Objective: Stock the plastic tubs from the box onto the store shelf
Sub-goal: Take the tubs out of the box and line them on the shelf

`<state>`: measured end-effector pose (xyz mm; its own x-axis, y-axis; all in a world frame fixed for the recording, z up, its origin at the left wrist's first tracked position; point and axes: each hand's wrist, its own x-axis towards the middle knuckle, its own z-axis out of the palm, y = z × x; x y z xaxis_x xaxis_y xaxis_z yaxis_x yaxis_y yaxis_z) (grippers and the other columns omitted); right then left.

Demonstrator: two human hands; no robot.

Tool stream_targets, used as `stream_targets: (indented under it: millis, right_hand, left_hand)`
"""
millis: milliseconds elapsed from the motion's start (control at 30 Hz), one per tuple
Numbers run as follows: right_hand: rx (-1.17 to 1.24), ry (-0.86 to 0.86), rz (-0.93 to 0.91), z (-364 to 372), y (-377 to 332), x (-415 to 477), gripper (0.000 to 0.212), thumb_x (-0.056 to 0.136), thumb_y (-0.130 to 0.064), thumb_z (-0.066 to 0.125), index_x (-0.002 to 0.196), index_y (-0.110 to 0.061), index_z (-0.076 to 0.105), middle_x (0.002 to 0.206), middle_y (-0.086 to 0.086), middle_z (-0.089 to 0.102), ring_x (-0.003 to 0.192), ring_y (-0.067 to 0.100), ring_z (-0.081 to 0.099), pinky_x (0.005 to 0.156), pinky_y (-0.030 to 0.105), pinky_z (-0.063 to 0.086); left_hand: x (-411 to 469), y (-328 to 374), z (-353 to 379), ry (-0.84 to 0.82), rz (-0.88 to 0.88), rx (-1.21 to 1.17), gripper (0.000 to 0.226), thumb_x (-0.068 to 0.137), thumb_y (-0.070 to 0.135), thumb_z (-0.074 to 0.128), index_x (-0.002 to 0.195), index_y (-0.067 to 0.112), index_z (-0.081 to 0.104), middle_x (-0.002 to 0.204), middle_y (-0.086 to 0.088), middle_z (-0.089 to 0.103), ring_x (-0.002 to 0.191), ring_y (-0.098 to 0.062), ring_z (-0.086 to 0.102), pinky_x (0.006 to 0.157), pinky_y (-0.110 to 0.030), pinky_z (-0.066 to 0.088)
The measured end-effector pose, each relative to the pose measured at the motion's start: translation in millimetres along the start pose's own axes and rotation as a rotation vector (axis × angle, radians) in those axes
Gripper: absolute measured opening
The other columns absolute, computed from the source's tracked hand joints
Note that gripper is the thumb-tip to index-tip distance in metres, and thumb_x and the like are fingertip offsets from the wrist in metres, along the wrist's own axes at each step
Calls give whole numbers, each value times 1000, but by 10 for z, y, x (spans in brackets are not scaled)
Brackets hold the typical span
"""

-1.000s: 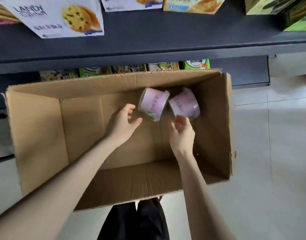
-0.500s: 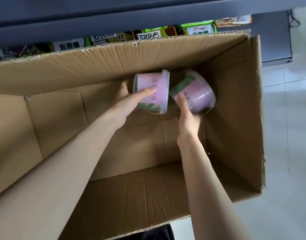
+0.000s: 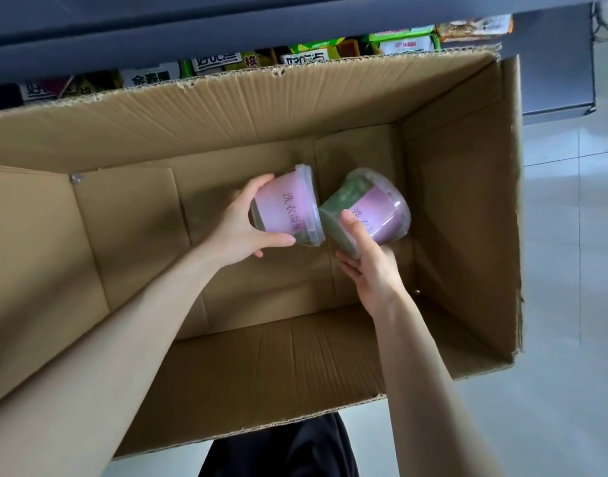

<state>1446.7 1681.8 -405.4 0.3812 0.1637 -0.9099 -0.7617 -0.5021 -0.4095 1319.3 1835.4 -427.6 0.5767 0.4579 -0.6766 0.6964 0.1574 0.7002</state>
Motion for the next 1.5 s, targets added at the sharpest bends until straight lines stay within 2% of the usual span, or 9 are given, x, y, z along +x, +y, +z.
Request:
stream_targets:
  millis: [67, 167, 333, 567, 800, 967, 1100, 1267, 1500]
  right_hand:
    - [-26, 6, 6, 19, -11, 7, 46, 64, -51, 79, 98, -27, 61, 105, -9, 69, 102, 12, 63, 83, 28, 45]
    - [-4, 23, -38, 19, -45, -10, 36, 65, -40, 82, 92, -20, 67, 97, -7, 73, 100, 12, 65, 88, 28, 46]
    - [20, -47, -64, -55, -142, -273, 41, 66, -32, 82, 98, -10, 69, 99, 3, 75, 93, 14, 70, 82, 27, 51]
    - [-138, -193, -202, -142, -413, -1280, 96, 47, -41, 85, 127, -10, 41, 125, 16, 58, 113, 26, 61, 102, 45, 46]
    - [-224, -200, -601, -452, -1020, -2780, 93, 57, -43, 83, 133, -17, 35, 116, 4, 56, 100, 10, 63, 72, 17, 54]
    - [-113, -205, -831, -815, -1567, -3773, 70, 57, -40, 84, 115, -32, 47, 109, -3, 65, 99, 9, 66, 86, 32, 53]
    - [25, -252, -1071, -1306, -2126, -4453, 71, 61, -16, 82, 119, -21, 42, 104, 0, 62, 89, 5, 68, 70, 17, 53]
    - [69, -275, -1307, -2260, -2688, -5046, 84, 55, -27, 85, 125, -20, 39, 106, 2, 65, 92, 9, 68, 72, 18, 53]
    - [68, -318, -1473, -3481, -3273, -5325, 101, 53, -24, 85, 136, -24, 27, 110, 2, 63, 95, 12, 68, 73, 19, 53]
  left_hand:
    - [-10, -27, 1, 67, 36, 51, 90, 56, 18, 89, 130, 27, 39, 129, -4, 38, 112, -16, 43, 71, 0, 40]
    - [-116, -61, 29, 120, 5, 74, 79, 55, 22, 90, 116, 15, 40, 114, 2, 46, 94, -1, 45, 64, 4, 33]
    - [-491, -38, 57, 292, -252, -87, 81, 51, 44, 88, 110, 18, 38, 96, 11, 50, 83, -1, 51, 56, -12, 41]
    - [-1516, 438, 17, 385, -404, -537, 95, 23, 64, 83, 106, 28, 55, 112, 8, 62, 108, -14, 57, 101, -40, 41]
    - [-2552, 1652, -228, 461, -36, -575, 105, 27, 68, 82, 116, 22, 51, 104, 5, 68, 98, -16, 63, 89, -35, 50]
    - [-3245, 2907, -304, 525, 380, -455, 92, 45, 45, 90, 118, 14, 44, 103, 8, 61, 81, 11, 60, 62, -2, 43]
    - [-3779, 3847, -157, 579, 671, -406, 87, 44, 50, 84, 118, 24, 45, 105, 15, 60, 91, 8, 59, 73, -9, 46]
    - [-4219, 4702, 501, 579, 974, -455, 75, 48, 42, 85, 110, 35, 43, 95, 29, 59, 91, 2, 60, 64, -17, 52]
    - [-4335, 5583, 1710, 581, 1078, -529, 87, 46, 47, 85, 120, 32, 41, 102, 20, 59, 92, 1, 61, 65, -20, 54]
